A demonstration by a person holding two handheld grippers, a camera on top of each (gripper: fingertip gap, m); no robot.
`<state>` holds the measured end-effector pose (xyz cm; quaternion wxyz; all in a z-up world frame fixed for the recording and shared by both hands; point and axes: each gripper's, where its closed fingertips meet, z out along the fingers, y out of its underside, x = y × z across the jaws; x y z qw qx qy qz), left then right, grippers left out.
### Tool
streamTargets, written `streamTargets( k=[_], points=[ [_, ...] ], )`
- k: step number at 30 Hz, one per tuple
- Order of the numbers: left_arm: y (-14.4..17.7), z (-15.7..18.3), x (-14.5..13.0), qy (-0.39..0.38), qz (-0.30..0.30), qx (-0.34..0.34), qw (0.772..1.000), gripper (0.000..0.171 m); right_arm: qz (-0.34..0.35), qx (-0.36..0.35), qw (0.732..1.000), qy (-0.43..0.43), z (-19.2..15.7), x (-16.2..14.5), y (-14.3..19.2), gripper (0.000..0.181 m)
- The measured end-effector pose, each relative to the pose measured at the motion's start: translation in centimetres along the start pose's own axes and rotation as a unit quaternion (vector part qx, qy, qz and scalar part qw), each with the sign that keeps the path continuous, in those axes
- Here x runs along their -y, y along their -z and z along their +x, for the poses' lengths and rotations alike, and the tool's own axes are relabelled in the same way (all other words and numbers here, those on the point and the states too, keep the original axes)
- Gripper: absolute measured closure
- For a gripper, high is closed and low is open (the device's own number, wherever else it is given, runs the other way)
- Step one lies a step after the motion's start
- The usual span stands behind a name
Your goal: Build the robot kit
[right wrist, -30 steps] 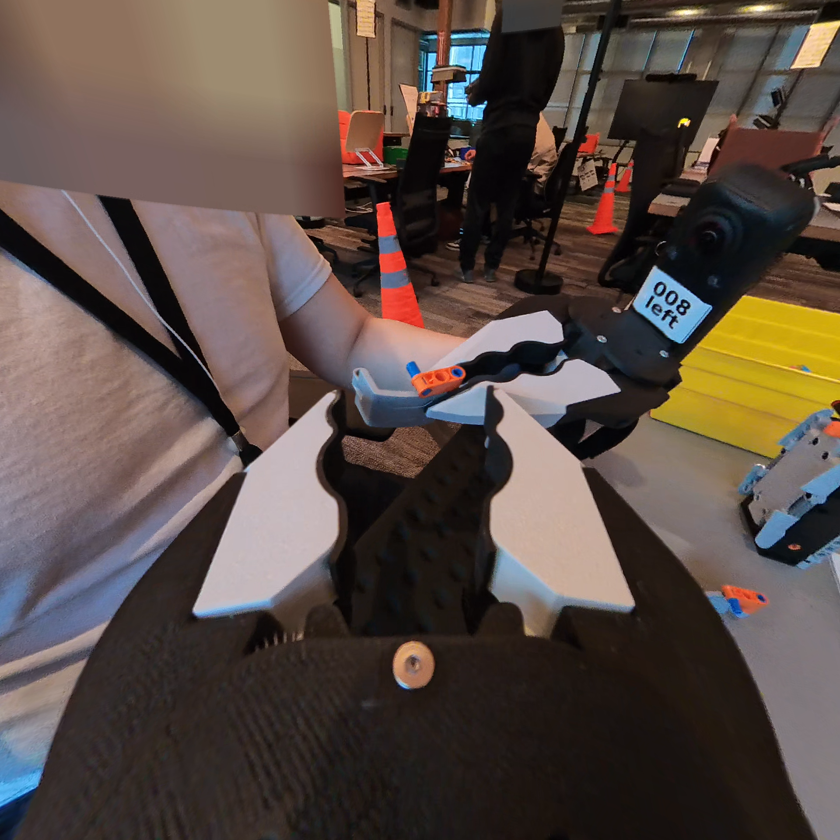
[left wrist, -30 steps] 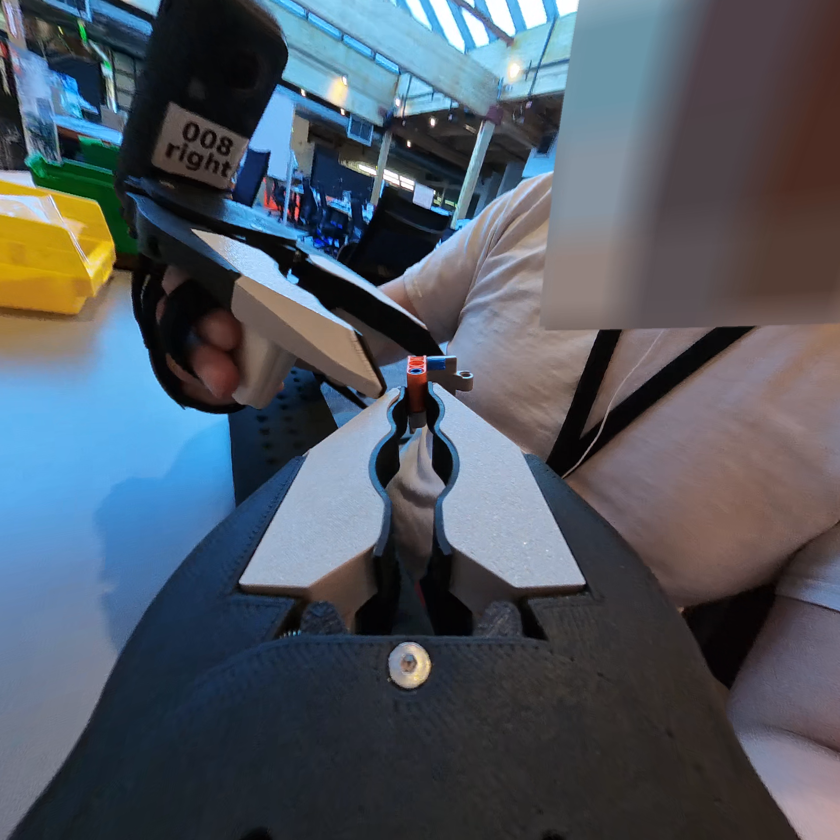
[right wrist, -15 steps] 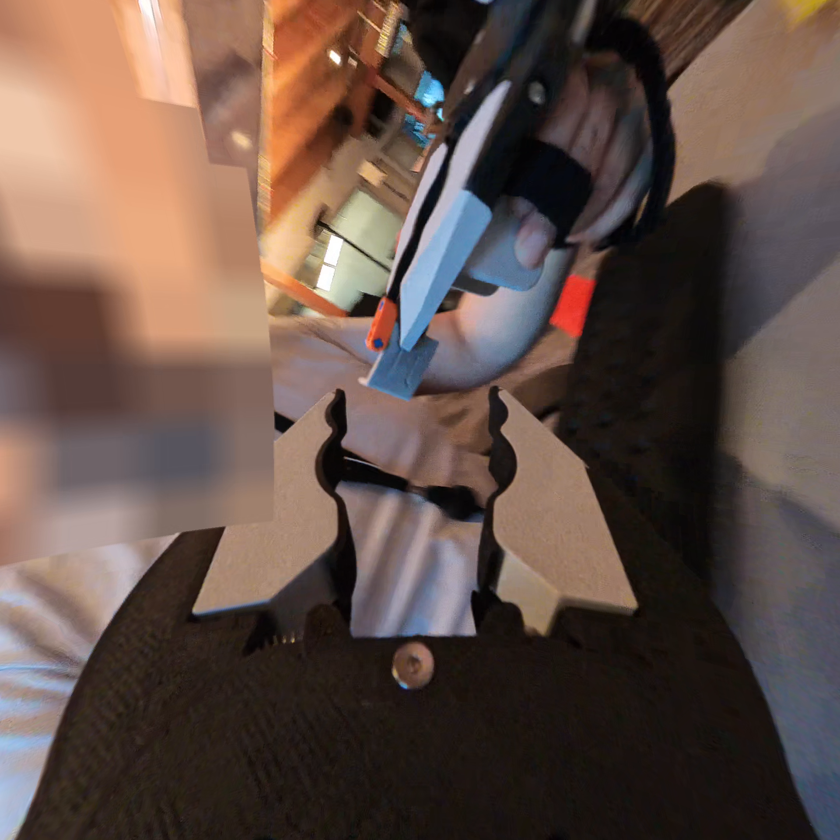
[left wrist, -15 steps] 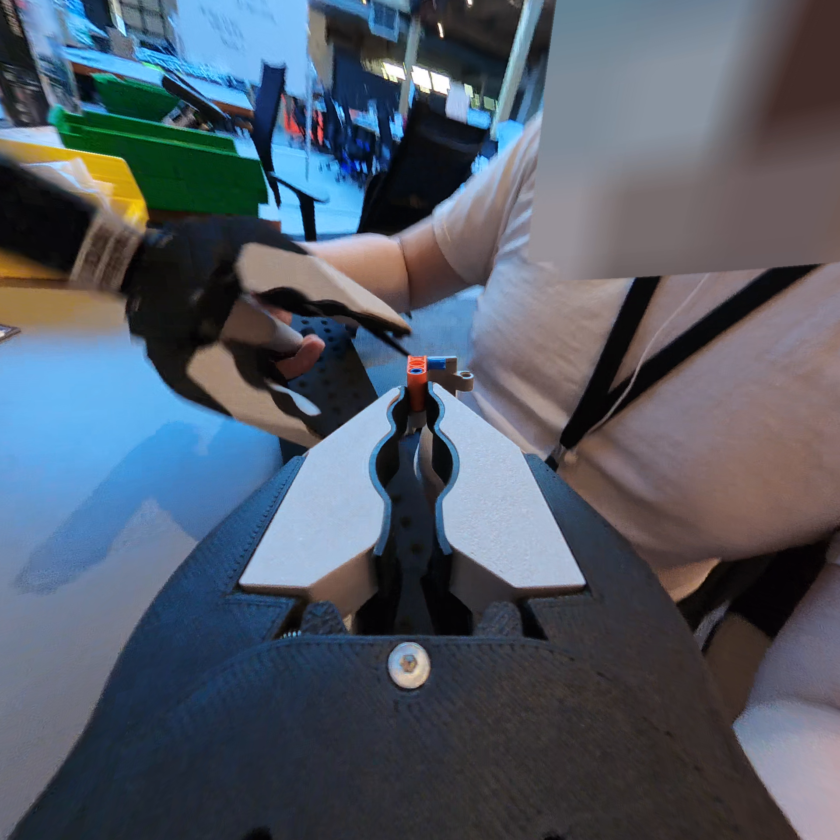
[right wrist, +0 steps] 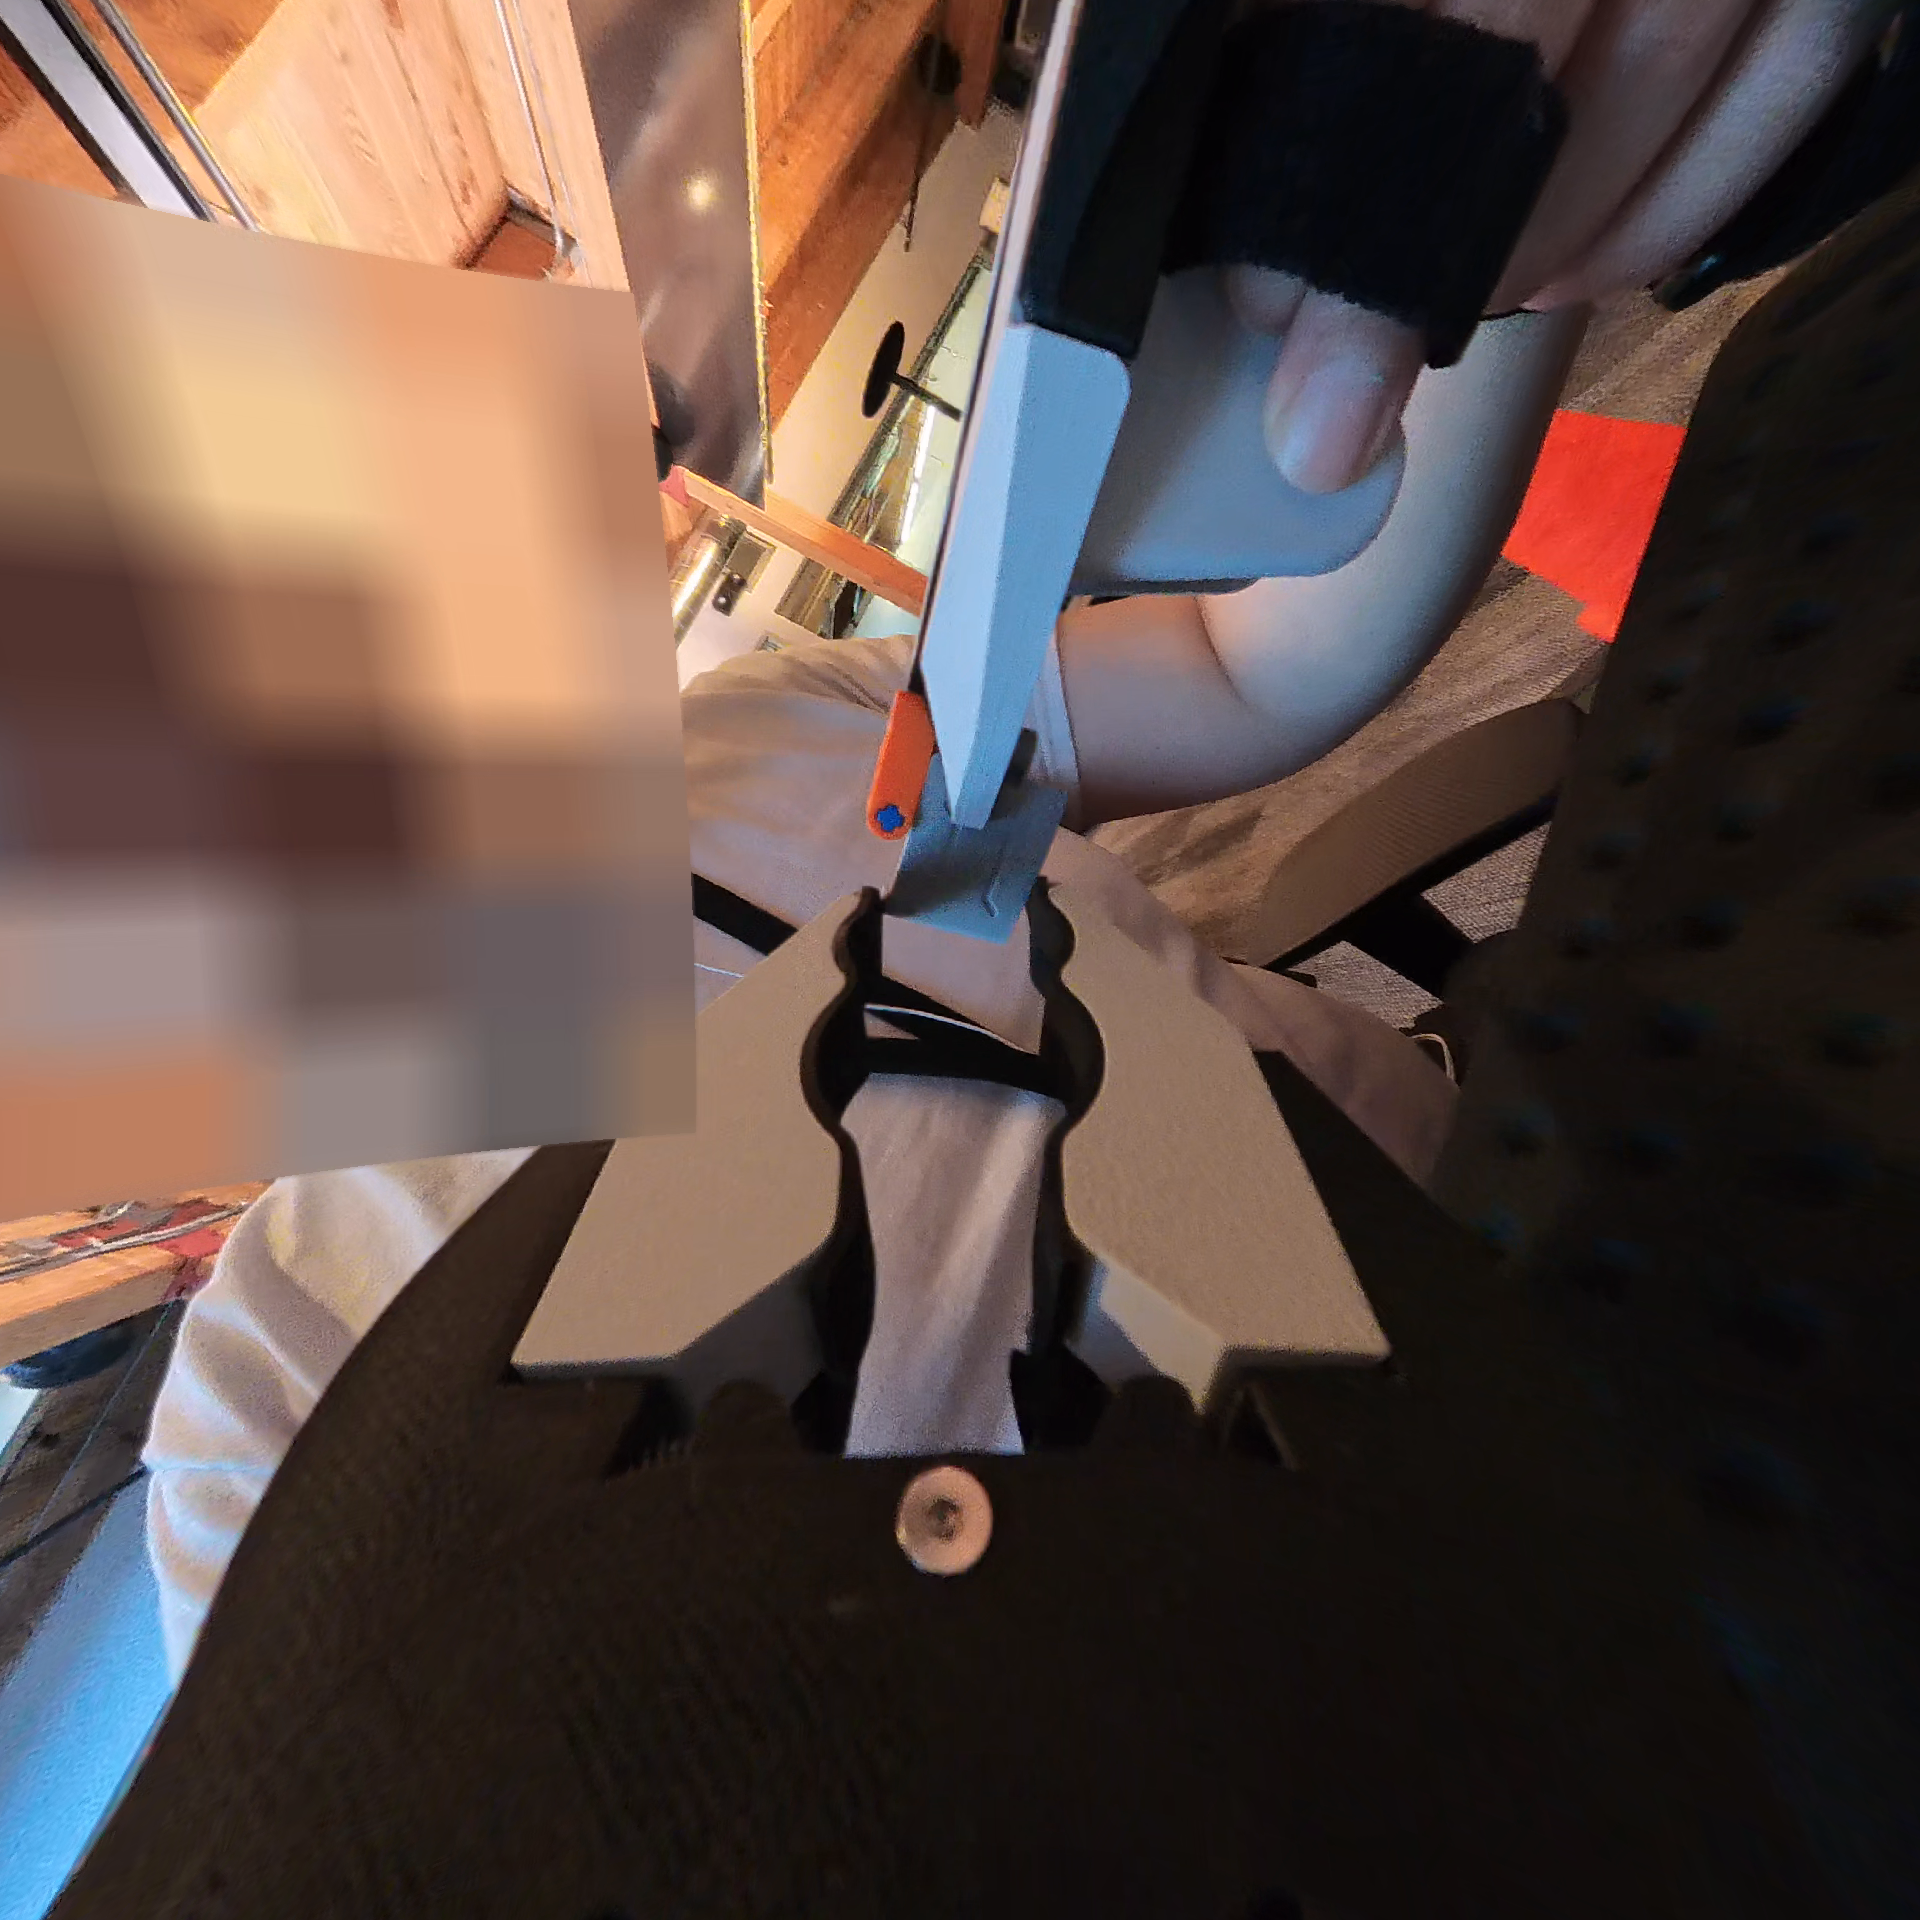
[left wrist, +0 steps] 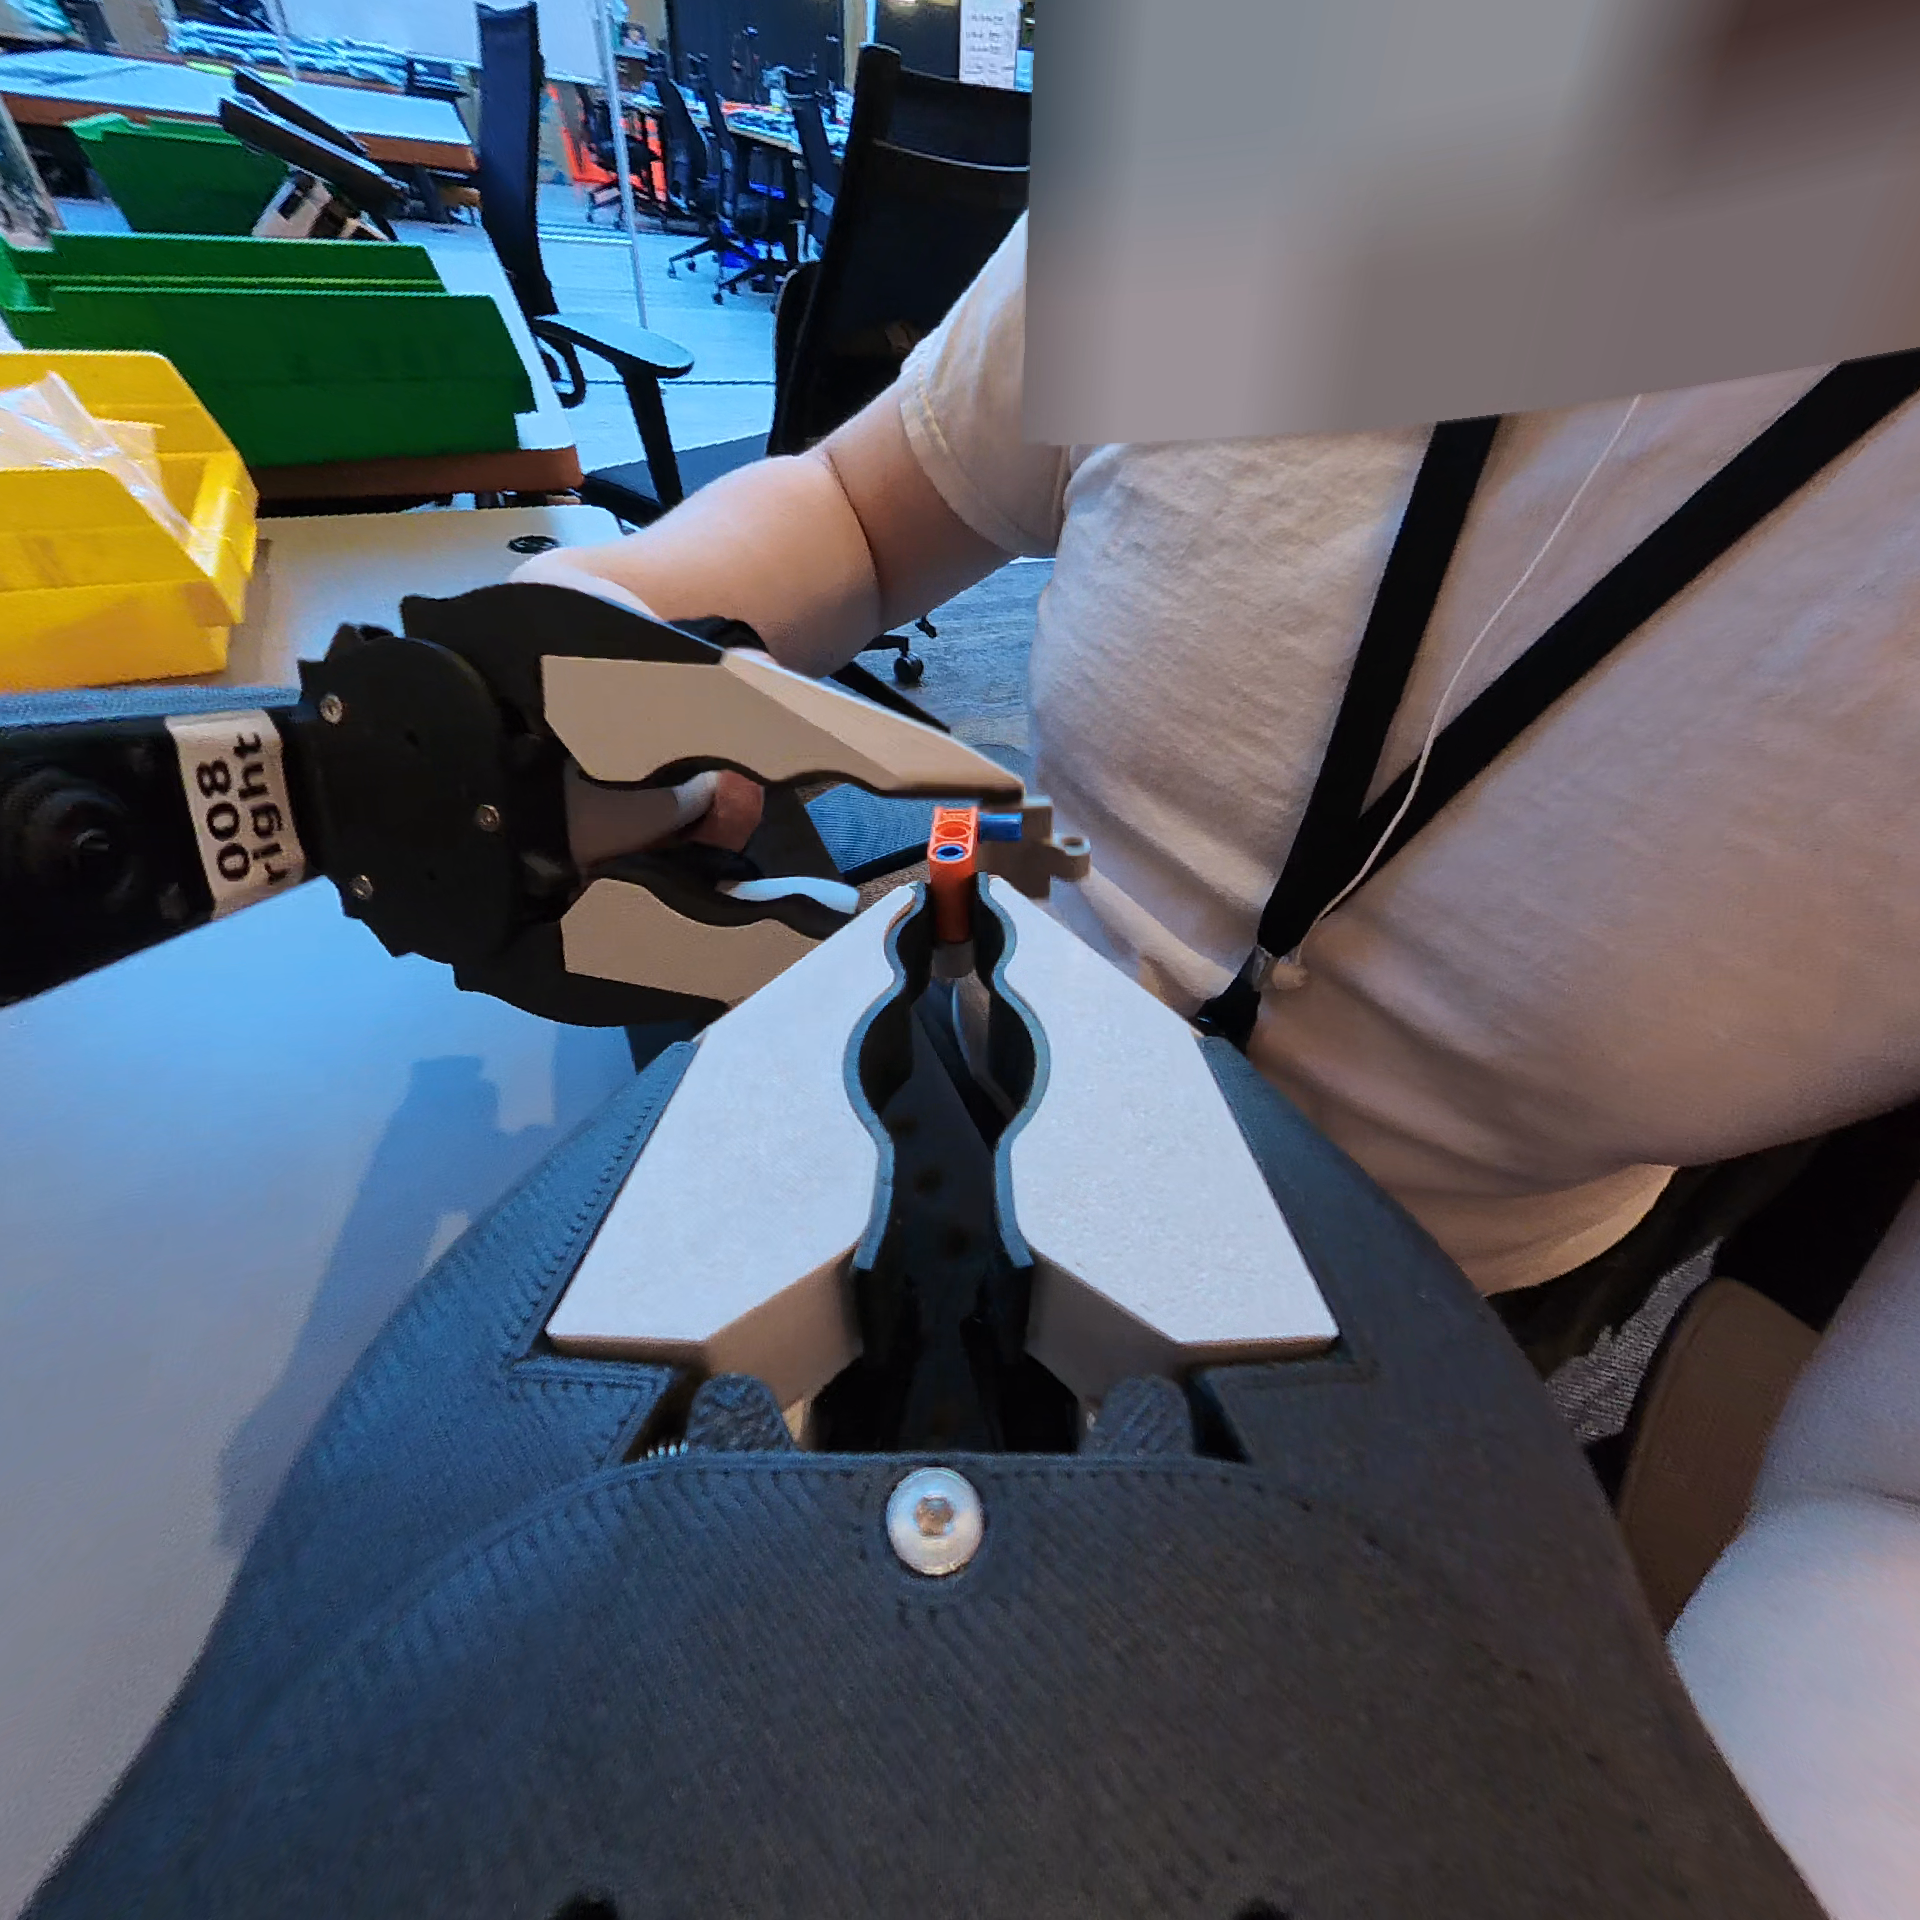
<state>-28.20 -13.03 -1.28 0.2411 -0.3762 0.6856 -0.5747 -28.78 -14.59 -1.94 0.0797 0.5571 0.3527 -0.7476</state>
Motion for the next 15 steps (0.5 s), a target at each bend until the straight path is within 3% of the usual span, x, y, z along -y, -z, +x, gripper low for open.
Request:
streamTargets(
  k=[4,9,12,15],
  points=[
    [0.0,-1.1,0.0,0.010,0.010,0.023,1.000,0.166,0.017,0.004,1.000,-0.007,0.1,0.1,0.6,0.155],
    [3.2,-4.7,-1.5,0.060,0.019,0.177,0.982,0.108,0.103,-0.034,0.994,-0.003,1.7,2.1,3.4,0.155],
    [5.4,-4.9,-1.2,0.057,0.045,0.283,0.956,0.117,0.187,-0.071,0.980,0.004,2.7,3.9,6.2,0.154],
    [4.2,-4.7,-0.8,0.026,0.024,0.343,0.939,0.130,0.248,-0.070,0.966,-0.004,3.2,5.0,8.1,0.154]
  ],
)
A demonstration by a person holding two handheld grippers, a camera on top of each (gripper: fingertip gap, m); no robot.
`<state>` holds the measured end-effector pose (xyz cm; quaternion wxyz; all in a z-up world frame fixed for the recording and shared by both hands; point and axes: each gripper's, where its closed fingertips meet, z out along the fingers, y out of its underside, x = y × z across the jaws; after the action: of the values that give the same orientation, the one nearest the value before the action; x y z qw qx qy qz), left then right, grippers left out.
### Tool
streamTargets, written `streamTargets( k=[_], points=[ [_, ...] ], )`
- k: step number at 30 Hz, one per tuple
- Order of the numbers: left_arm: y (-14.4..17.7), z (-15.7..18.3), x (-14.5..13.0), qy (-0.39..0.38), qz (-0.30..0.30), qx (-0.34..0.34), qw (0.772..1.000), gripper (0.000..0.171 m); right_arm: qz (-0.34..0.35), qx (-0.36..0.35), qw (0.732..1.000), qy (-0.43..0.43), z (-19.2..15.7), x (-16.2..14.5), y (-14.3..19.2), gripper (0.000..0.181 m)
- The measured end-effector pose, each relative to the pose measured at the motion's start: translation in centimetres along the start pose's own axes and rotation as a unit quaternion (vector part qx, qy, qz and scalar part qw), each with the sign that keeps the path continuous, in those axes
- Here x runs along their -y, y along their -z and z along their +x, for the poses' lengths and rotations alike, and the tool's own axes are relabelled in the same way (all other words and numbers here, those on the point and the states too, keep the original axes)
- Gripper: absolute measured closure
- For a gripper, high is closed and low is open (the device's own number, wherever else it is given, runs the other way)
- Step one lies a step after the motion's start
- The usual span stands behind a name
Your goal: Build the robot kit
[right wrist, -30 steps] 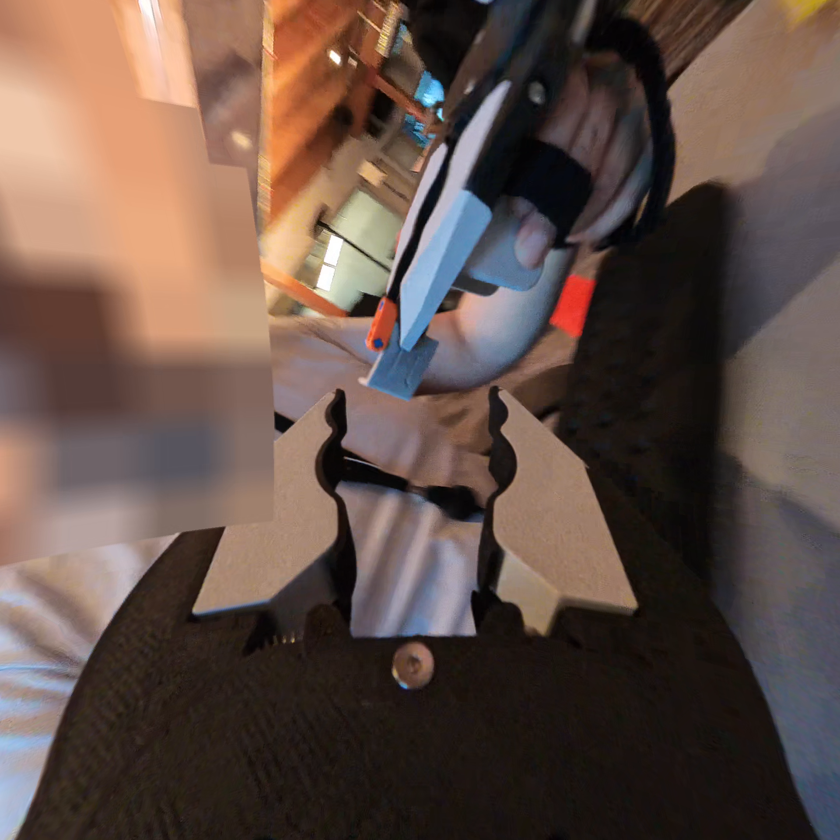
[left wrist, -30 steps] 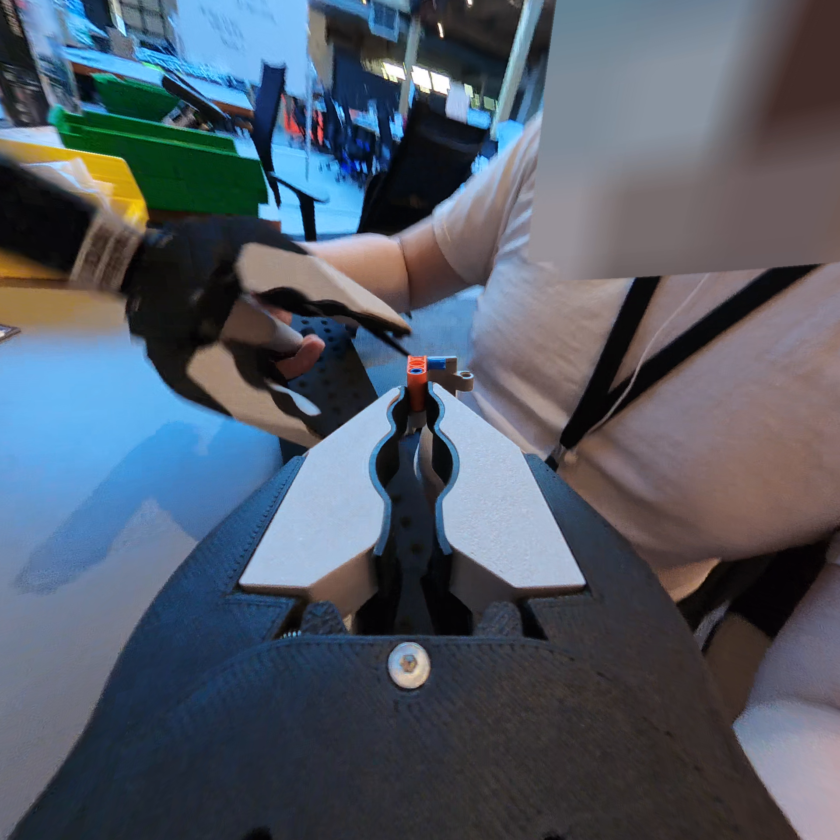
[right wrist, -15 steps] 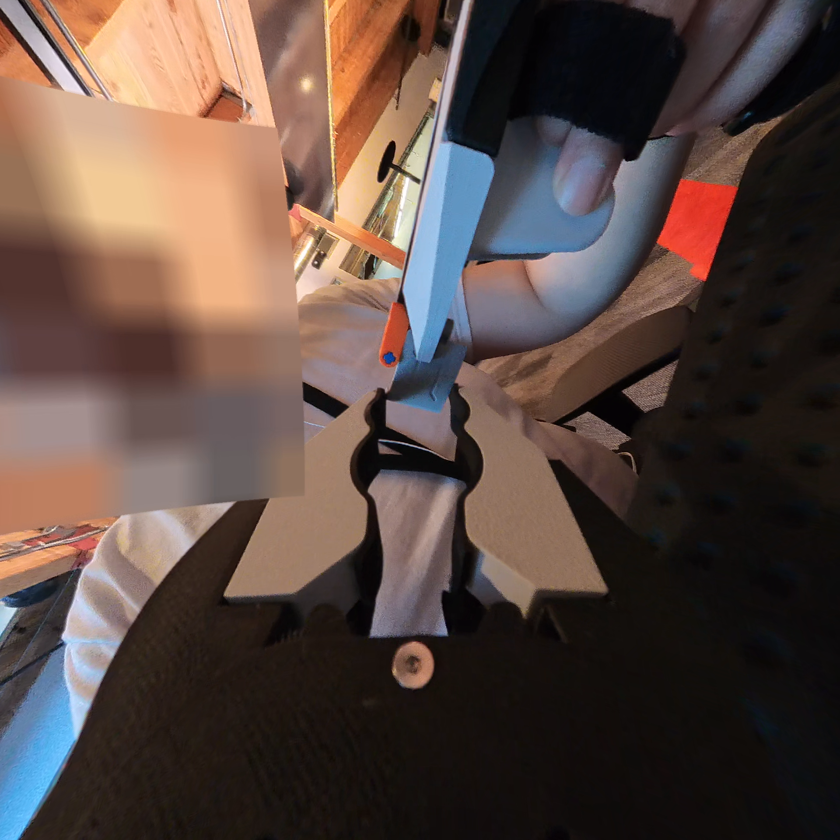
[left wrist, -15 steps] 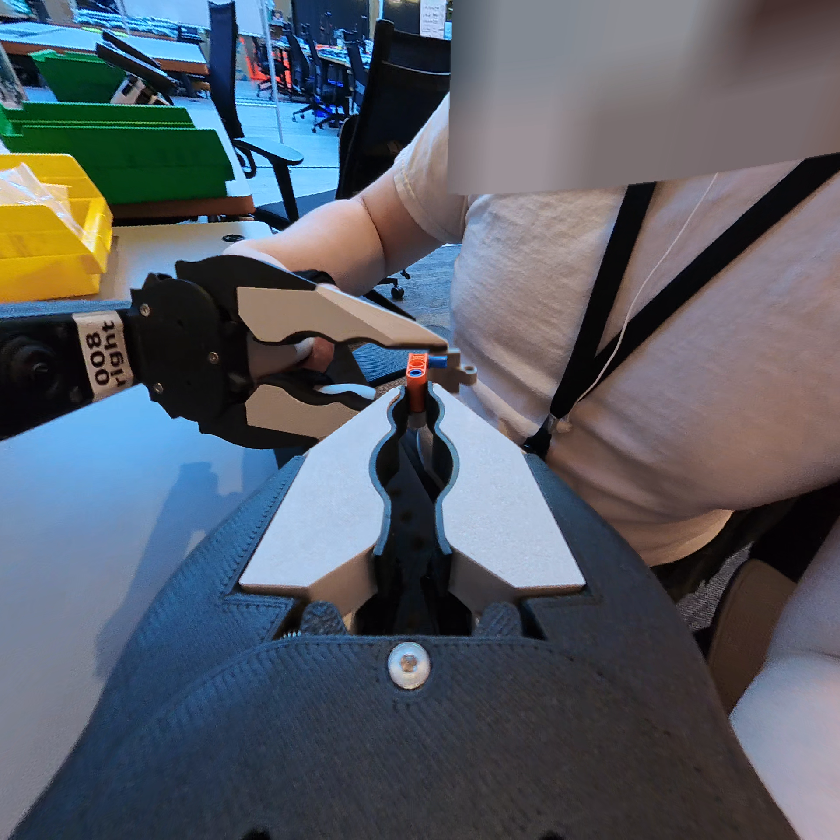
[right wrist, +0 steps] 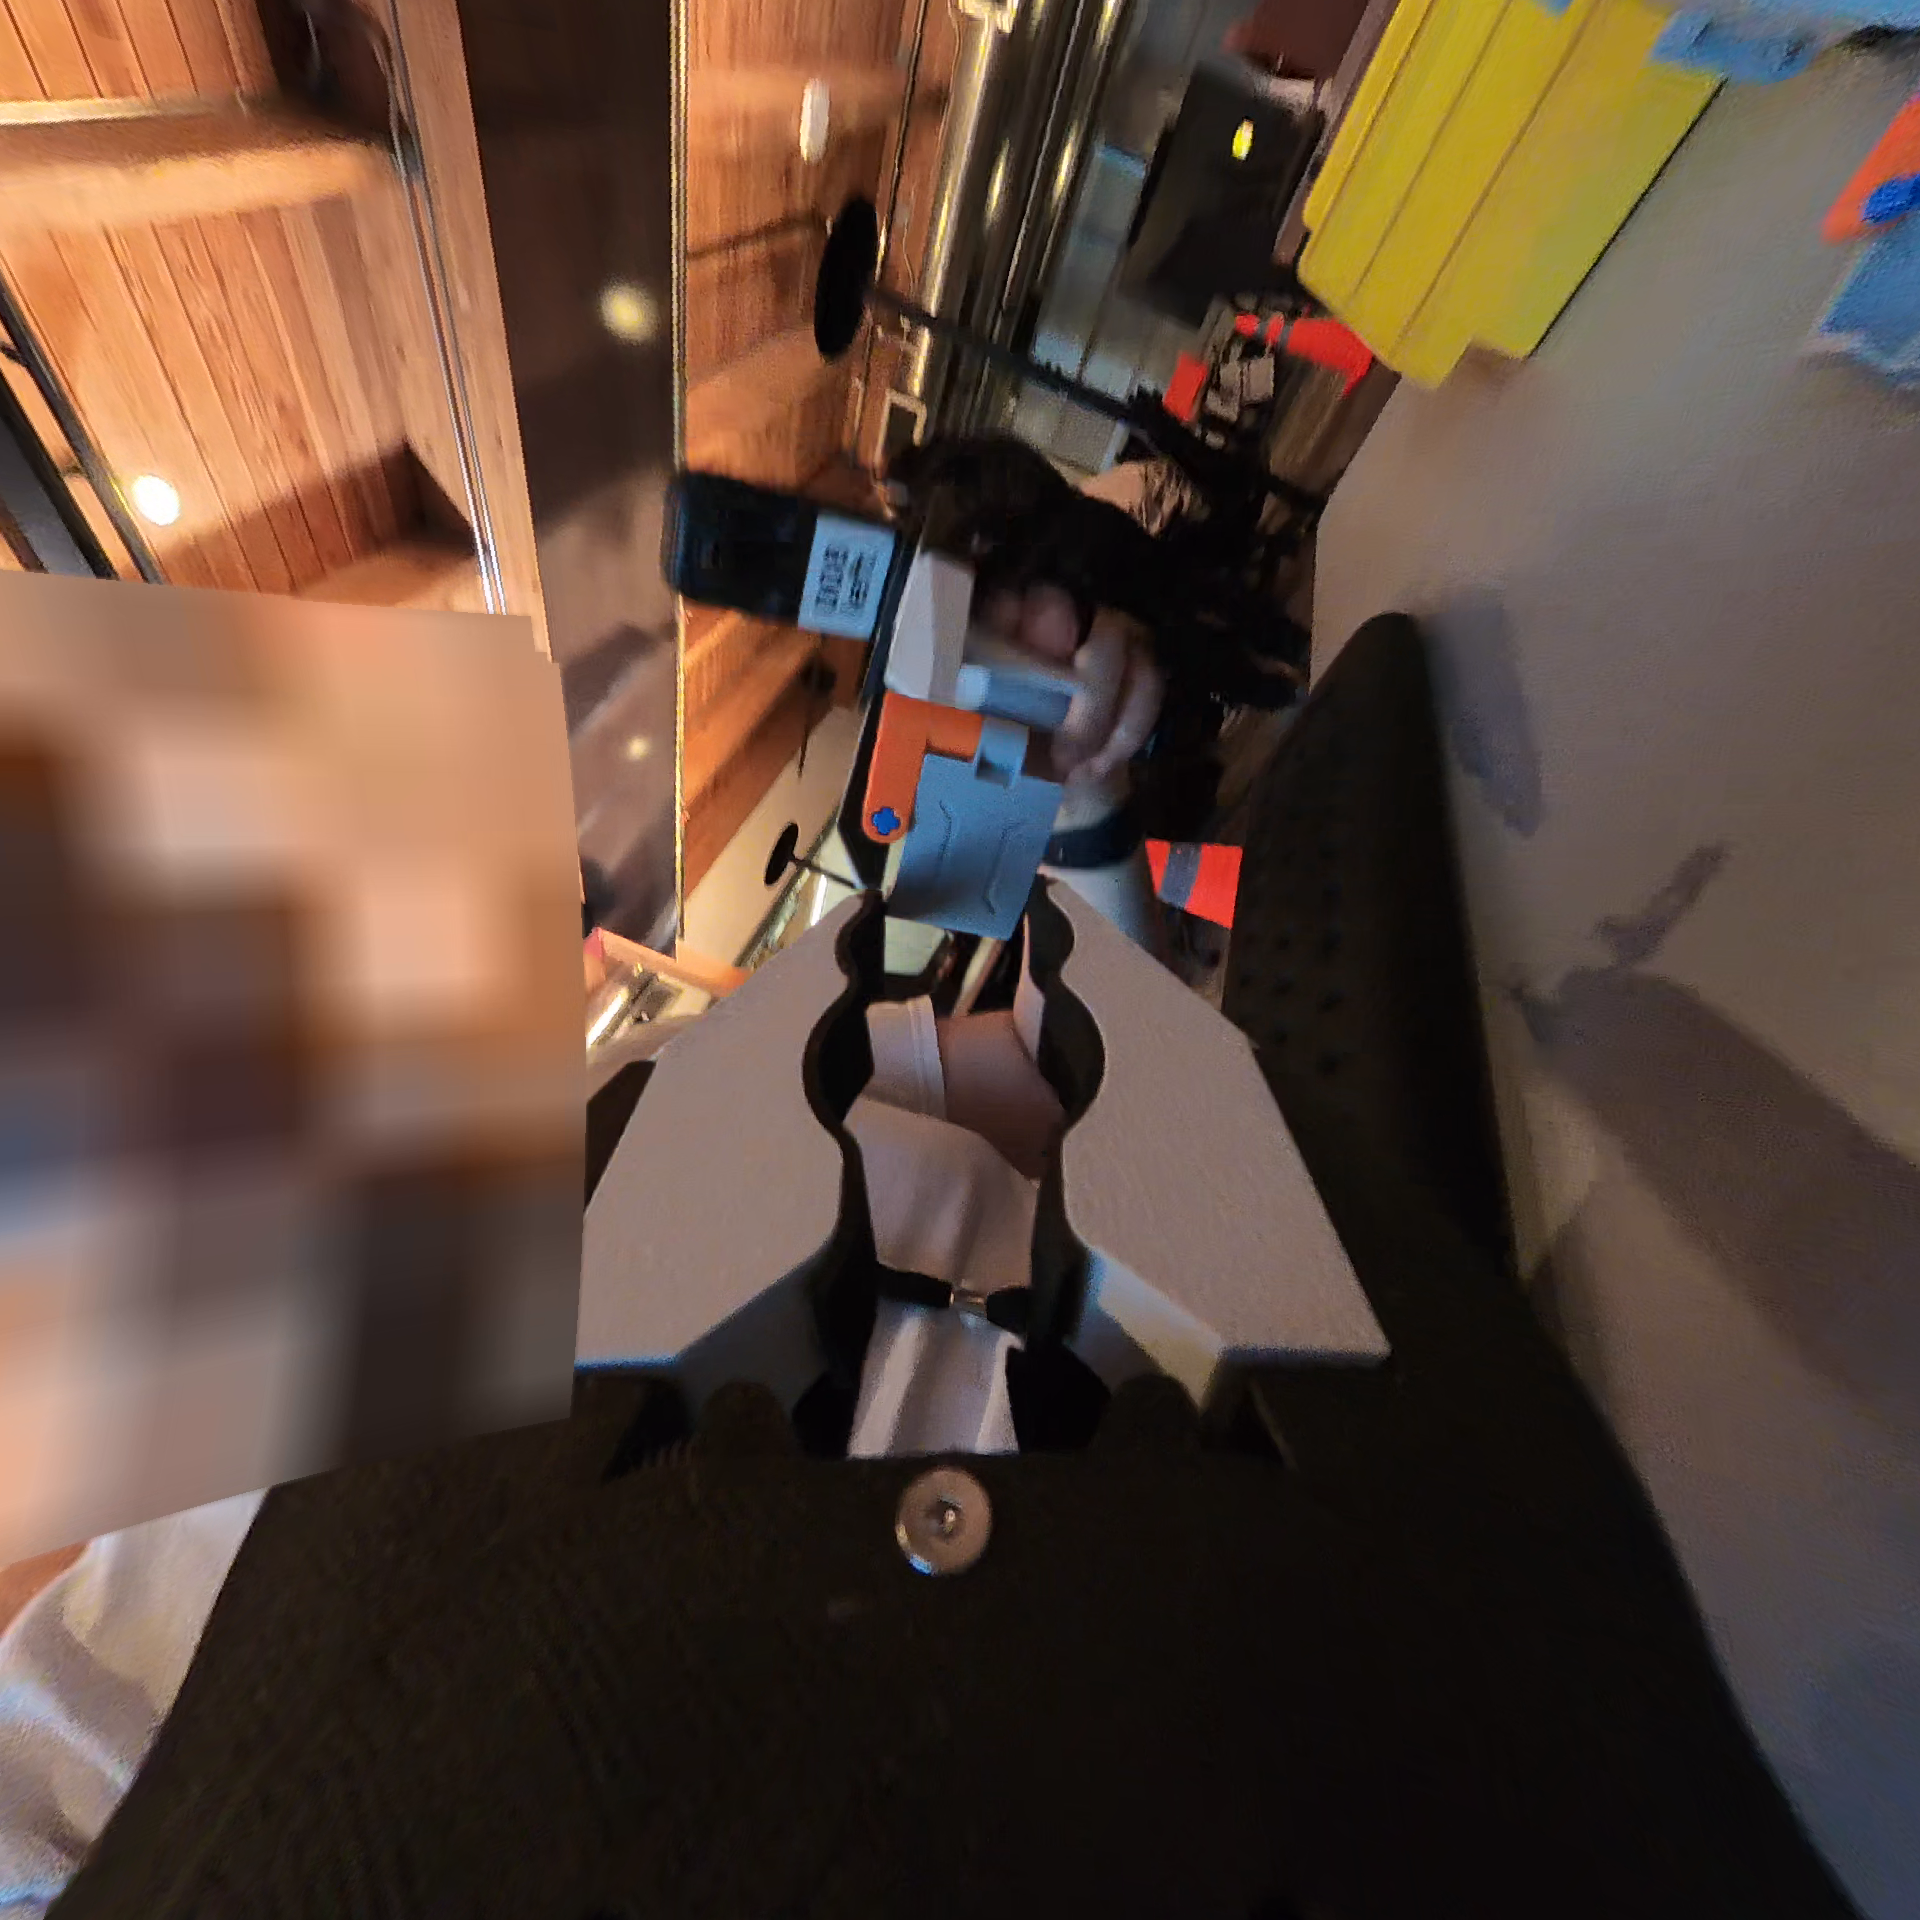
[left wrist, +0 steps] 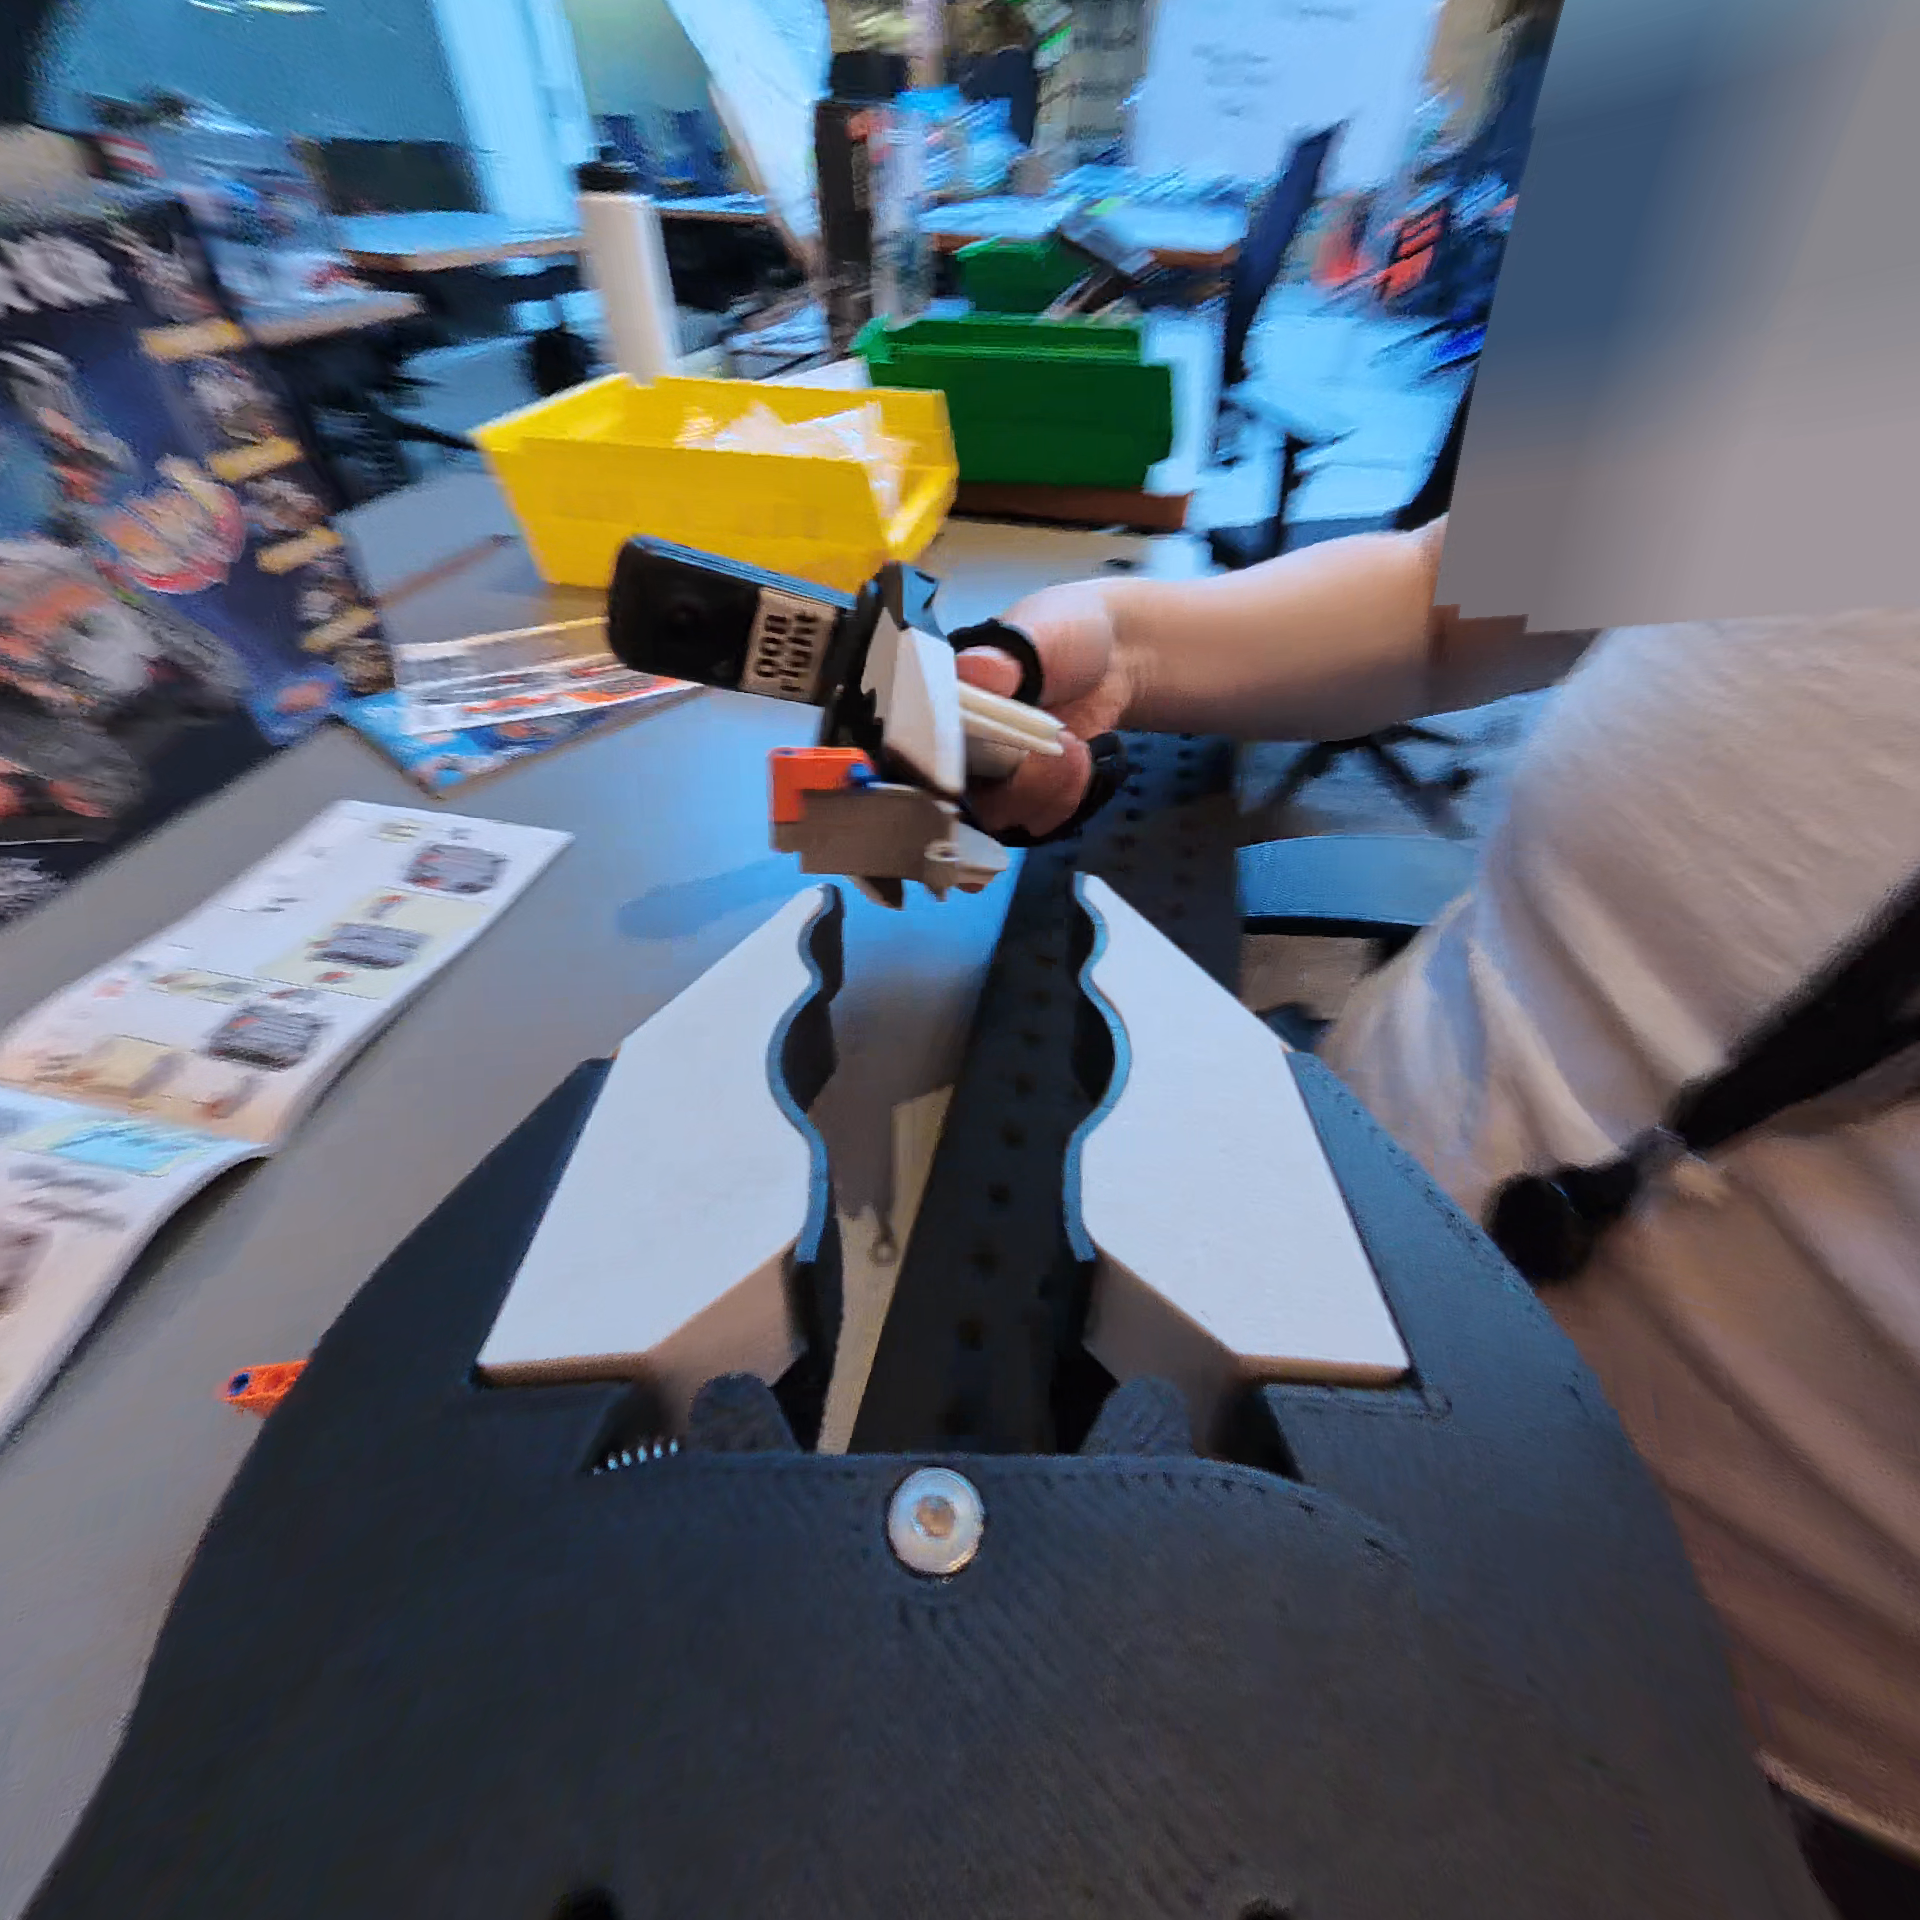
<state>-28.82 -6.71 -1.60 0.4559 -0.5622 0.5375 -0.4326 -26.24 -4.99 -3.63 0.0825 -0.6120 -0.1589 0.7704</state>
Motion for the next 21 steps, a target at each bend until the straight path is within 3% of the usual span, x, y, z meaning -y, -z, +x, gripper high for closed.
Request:
streamTargets(
  k=[6,9,13,19,21],
  points=[
    [-2.9,-0.8,-1.2,-0.054,-0.060,0.089,0.993,0.144,0.021,-0.008,1.000,-0.016,1.2,0.6,0.0,0.155],
    [-3.8,-0.7,-1.9,-0.070,-0.075,0.082,0.991,0.162,0.024,-0.017,0.999,-0.020,1.7,0.6,0.2,0.155],
    [-4.4,-0.6,-2.6,-0.063,-0.089,0.066,0.992,0.171,0.029,-0.017,0.999,-0.023,1.8,0.6,0.4,0.155],
    [-4.7,-0.7,-3.0,-0.057,-0.092,0.063,0.992,0.170,0.025,-0.020,0.999,-0.032,2.5,0.2,0.4,0.156],
    [-4.7,-1.0,-3.0,-0.048,-0.089,0.071,0.992,0.151,0.038,-0.019,0.998,-0.037,2.7,0.7,0.7,0.156]
  ],
)
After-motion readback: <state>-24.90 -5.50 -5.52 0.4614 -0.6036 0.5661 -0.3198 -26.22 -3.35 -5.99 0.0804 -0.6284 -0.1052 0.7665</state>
